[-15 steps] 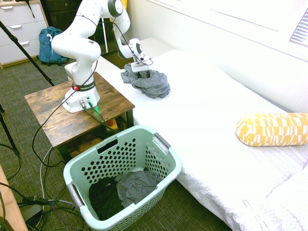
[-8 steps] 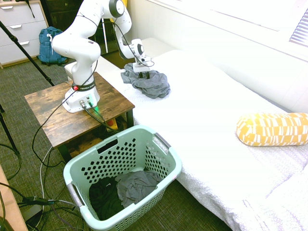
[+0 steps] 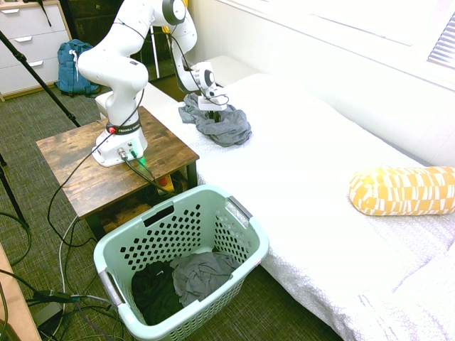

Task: Put my clothes in the laundry bag

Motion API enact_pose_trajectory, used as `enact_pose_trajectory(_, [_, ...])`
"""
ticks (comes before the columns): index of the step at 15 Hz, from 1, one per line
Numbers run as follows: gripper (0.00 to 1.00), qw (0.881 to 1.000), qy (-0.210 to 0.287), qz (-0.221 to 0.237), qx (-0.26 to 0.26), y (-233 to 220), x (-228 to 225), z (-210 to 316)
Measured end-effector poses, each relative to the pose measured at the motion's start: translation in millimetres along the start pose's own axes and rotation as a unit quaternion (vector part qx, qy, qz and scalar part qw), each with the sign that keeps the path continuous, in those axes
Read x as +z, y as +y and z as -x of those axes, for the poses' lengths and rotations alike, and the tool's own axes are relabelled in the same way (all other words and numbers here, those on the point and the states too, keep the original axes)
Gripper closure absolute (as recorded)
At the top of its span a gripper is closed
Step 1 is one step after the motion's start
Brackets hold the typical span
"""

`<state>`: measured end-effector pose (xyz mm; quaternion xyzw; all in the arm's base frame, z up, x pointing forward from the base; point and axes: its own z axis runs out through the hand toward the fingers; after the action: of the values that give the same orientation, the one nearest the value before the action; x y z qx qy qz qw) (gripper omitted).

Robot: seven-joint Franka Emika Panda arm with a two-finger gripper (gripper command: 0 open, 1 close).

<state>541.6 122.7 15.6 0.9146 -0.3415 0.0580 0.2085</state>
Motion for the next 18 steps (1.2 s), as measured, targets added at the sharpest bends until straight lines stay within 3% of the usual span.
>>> enact_pose_trajectory(12, [1.00, 1.000, -0.006, 0.003, 0.004, 11, -5, -23])
enact_pose_trajectory(15, [1.00, 0.997, -0.032, 0.066, -0.040, 21, -12, -19])
enact_pose_trajectory(18, [1.00, 0.984, -0.055, 0.154, -0.078, 49, -51, -39])
